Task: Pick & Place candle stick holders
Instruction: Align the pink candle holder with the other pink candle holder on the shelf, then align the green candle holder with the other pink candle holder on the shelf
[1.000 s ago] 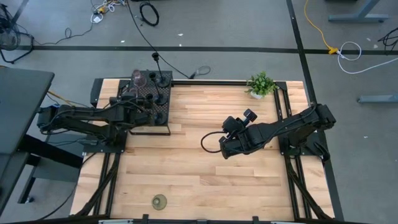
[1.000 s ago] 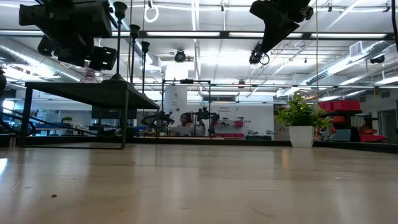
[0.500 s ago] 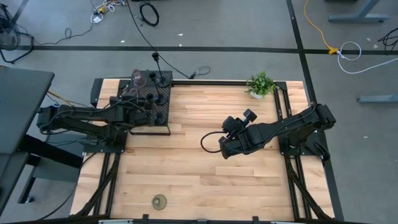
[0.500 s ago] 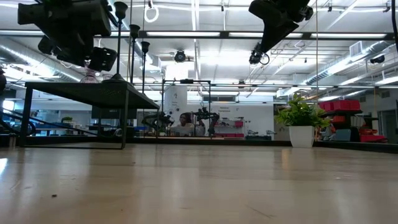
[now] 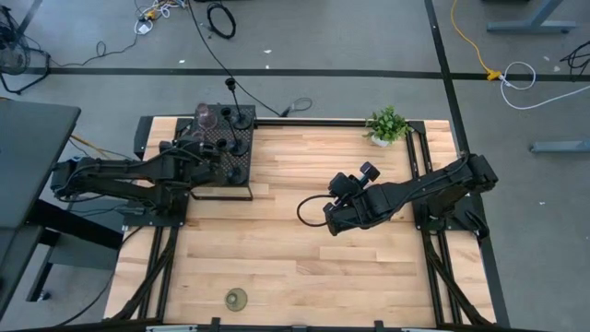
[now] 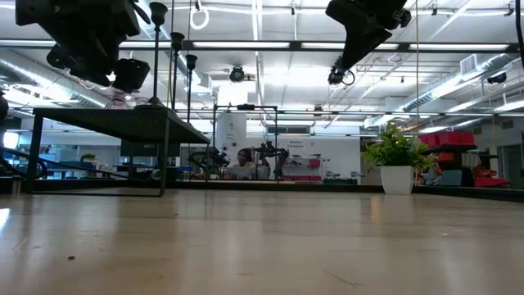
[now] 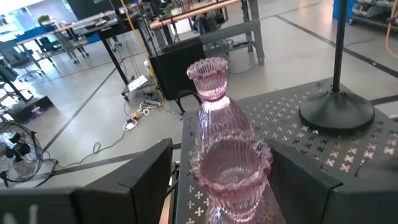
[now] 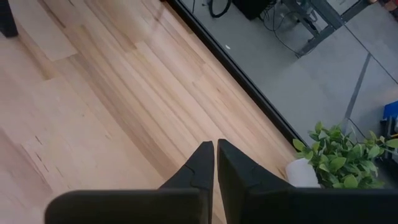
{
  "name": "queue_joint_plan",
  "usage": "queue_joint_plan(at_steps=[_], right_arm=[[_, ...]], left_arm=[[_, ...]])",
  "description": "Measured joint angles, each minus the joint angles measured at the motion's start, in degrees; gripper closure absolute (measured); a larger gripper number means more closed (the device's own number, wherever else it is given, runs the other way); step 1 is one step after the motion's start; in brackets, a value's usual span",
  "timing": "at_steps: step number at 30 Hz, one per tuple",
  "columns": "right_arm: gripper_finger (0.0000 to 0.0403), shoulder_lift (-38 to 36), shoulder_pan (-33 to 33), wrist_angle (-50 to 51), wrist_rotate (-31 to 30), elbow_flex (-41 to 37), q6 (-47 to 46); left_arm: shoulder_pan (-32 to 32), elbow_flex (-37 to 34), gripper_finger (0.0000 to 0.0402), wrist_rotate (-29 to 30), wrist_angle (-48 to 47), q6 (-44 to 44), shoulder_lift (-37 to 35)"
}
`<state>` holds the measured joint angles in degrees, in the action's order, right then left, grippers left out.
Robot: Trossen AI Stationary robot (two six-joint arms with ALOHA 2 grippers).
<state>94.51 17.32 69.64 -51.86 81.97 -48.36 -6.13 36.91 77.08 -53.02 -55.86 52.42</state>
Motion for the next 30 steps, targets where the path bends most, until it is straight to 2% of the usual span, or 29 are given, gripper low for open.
queue_joint_plan(at_steps=[18,30], right_arm=[[0.0381,0.0,0.0,-0.9,0.0,0.0,0.9],[0.0381,0.0,0.0,-1.2,0.0,0.0,0.9]], left_arm=[[0.0,0.4,0.0149,0.5,0.6,2.2,-1.6],[0.0,9.3,0.0149,-1.1,0.5,14.7,-1.6]])
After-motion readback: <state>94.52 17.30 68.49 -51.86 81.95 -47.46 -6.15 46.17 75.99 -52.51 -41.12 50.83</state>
